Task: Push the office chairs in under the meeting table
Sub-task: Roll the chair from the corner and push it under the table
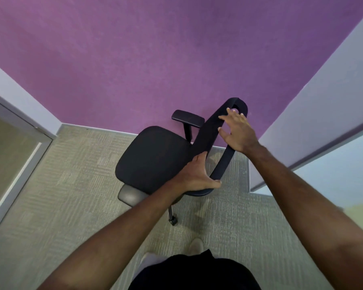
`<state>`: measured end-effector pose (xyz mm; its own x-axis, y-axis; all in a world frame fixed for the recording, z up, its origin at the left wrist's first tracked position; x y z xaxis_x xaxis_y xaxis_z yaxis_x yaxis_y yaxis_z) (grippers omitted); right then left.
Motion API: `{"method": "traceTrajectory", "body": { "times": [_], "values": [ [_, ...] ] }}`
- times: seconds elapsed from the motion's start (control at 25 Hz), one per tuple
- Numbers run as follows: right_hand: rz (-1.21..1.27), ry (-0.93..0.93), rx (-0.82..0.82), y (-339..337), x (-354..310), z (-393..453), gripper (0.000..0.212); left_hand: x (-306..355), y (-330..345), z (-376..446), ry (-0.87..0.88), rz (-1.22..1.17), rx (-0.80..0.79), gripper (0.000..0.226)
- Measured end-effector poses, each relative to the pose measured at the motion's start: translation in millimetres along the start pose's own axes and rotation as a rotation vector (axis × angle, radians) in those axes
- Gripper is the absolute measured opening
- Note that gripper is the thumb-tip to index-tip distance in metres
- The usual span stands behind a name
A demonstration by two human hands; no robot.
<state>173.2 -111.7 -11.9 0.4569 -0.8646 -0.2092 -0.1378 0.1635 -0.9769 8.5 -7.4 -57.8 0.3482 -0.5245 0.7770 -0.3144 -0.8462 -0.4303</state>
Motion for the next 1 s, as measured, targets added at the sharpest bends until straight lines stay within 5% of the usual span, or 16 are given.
{"method": "traceTrajectory", "body": {
  "times": [0.32, 0.76, 1.0],
  "values": [
    [-0.139, -0.03, -0.032, 21, -44, -72, 0.06, -87, -50, -106, -0.014, 0.097, -0.064, 0.106],
    [-0.26, -0.168, -0.088, 42, -159, -142, 0.104, -132, -125, -181, 0.046, 0.71, 0.369, 0.11],
    [-0.252, -0.192, -0.113, 59, -203, -186, 0.11, -167, -154, -201, 0.147, 0.853, 0.41, 0.121]
  ]
}}
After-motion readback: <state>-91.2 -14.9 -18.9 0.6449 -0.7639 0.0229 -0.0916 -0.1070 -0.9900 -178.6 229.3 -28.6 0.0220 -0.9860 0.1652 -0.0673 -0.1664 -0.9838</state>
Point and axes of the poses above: each hand's wrist, its own z-axis towards the middle knuckle, its own y-axis out of the palm, x = y × z, the point moved 10 cm from there along z, towards the middle knuckle, and after that the axes turned 10 degrees about -z, right-handed, at the moved point
